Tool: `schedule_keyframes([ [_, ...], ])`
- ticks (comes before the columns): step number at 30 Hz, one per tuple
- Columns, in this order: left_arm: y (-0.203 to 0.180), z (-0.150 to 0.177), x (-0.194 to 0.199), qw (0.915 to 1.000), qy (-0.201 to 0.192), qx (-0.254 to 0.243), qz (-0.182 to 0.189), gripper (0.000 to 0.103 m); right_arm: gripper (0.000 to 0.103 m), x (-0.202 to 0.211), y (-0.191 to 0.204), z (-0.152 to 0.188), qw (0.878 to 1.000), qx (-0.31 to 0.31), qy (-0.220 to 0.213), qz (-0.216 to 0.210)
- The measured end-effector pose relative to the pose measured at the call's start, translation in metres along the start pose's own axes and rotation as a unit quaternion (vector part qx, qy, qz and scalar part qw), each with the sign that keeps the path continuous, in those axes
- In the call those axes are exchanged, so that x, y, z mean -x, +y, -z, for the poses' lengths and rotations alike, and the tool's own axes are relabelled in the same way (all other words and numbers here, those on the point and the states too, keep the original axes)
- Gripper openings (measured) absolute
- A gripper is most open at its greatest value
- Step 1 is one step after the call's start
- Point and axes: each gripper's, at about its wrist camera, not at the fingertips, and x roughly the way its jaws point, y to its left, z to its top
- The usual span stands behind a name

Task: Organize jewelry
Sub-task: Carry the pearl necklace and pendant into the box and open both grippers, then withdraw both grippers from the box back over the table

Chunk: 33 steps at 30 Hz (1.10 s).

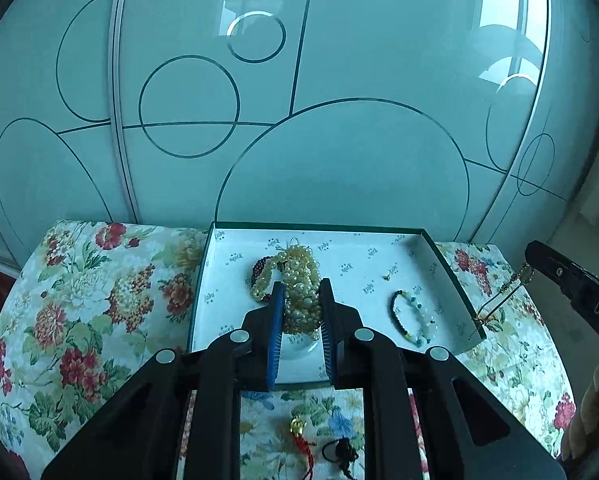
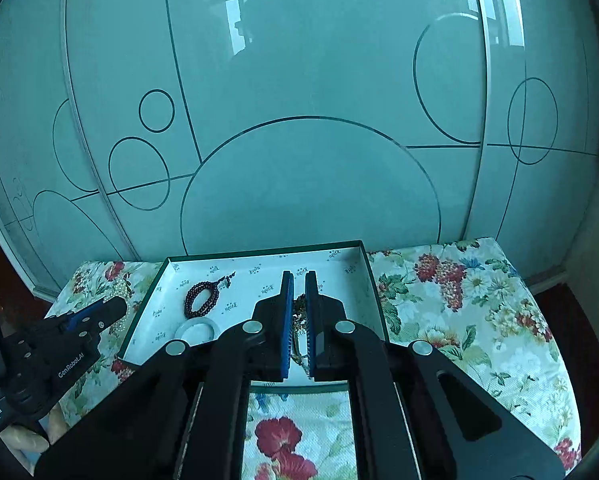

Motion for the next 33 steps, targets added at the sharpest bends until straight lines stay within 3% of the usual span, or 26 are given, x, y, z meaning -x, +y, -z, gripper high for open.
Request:
schedule_keyframes([
  [7, 0.000, -0.010, -0.058, 0.9995, 0.026, -0.010, -0.015, 0.018, 0.006, -0.063, -0.009, 0.005, 0.999, -0.003, 0.040, 0.009],
  [18, 0.010, 0.017, -0.113, 0.9957, 0.085, -0.003, -0.036, 0.021, 0.007, -0.129, -0.022, 0.032, 0.993, -0.016, 0.113, 0.002],
  [19, 0.010, 0.018, -0.115, 0.9953, 0.089, -0.004, -0.037, 0.024, 0.007, -0.131, -0.023, 0.033, 0.993, -0.020, 0.115, 0.000],
  [21, 0.009, 0.020, -0.115, 0.9952, 0.089, -0.009, -0.041, 0.053, 0.007, -0.130, -0.026, 0.034, 0.993, -0.030, 0.115, -0.003],
  [23, 0.007, 0.020, -0.111, 0.9959, 0.080, -0.012, -0.041, 0.063, 0.008, -0.124, -0.028, 0.034, 0.993, -0.033, 0.111, -0.003],
  [30, 0.009, 0.025, -0.085, 0.9965, 0.078, -0.001, -0.028, 0.065, 0.009, -0.082, -0.037, 0.040, 0.994, -0.056, 0.096, -0.014],
  [33, 0.011, 0.034, -0.063, 0.9970, 0.074, 0.003, -0.026, 0.065, 0.024, -0.056, -0.040, 0.053, 0.994, -0.064, 0.087, -0.013],
])
